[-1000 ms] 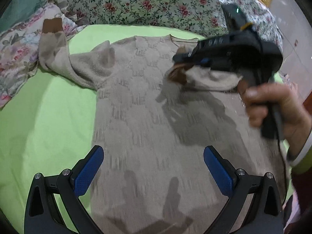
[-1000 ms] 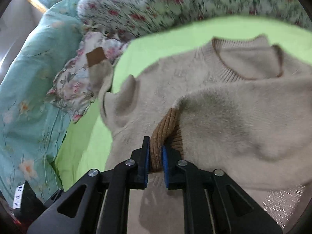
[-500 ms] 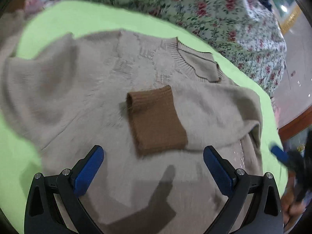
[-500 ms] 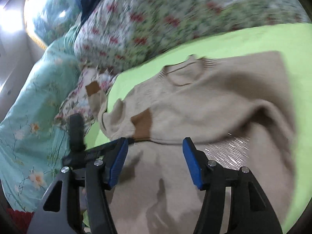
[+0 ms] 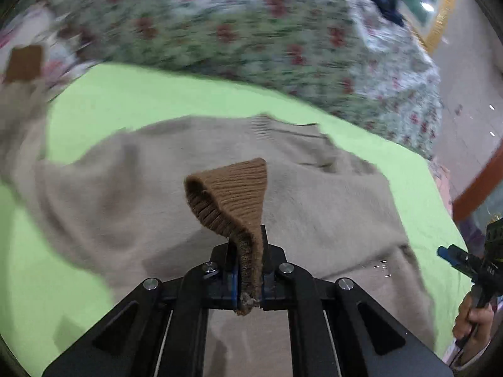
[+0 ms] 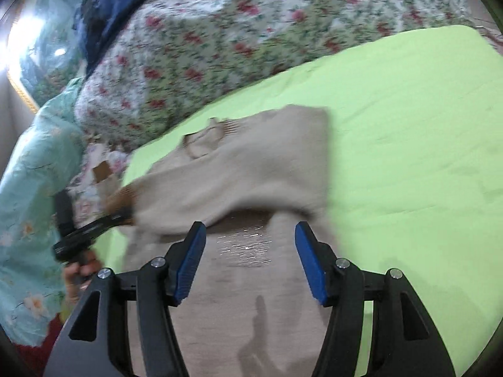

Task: Fold small clothes
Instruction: 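Grasp the other brown cuff with the left tool while the right tool releases its sleeve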

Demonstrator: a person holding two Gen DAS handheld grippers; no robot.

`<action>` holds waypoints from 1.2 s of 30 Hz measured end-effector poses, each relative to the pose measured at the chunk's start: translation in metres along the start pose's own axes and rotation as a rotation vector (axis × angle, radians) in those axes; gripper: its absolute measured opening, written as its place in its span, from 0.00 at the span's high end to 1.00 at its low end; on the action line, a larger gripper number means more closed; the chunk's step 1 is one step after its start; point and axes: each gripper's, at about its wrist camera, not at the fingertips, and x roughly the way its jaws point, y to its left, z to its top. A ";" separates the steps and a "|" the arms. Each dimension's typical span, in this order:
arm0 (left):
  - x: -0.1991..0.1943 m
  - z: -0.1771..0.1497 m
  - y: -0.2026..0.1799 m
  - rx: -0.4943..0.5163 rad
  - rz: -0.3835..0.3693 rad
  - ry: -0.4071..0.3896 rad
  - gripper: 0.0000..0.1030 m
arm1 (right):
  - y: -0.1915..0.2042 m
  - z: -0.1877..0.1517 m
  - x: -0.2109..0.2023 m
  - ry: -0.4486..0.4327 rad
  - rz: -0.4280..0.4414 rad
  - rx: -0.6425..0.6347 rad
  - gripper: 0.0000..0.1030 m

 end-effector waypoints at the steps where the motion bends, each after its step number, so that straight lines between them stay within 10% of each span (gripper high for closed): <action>1: 0.003 -0.002 0.010 -0.016 0.007 0.026 0.93 | -0.006 0.004 0.003 0.002 -0.015 0.013 0.41; 15: 0.023 -0.019 0.028 -0.087 -0.002 0.113 0.93 | -0.033 0.061 0.124 0.165 -0.140 0.009 0.40; 17: 0.025 -0.018 0.025 -0.081 -0.003 0.119 0.93 | -0.032 0.059 0.135 0.194 -0.105 -0.004 0.86; 19: 0.027 -0.015 0.019 -0.070 -0.013 0.117 0.93 | -0.035 0.064 0.124 0.171 -0.092 0.005 0.91; 22: 0.033 -0.011 0.006 -0.059 -0.064 0.124 0.93 | -0.044 0.078 0.088 0.065 -0.126 0.006 0.92; 27: 0.060 -0.013 -0.008 -0.025 -0.013 0.156 0.92 | -0.054 0.073 0.105 0.129 -0.215 -0.032 0.90; 32: 0.055 -0.012 -0.003 -0.025 -0.031 0.145 0.92 | -0.034 0.067 0.085 0.043 -0.328 -0.070 0.77; 36: 0.056 -0.014 0.001 -0.032 -0.019 0.154 0.91 | -0.002 0.050 0.087 0.047 -0.231 -0.176 0.51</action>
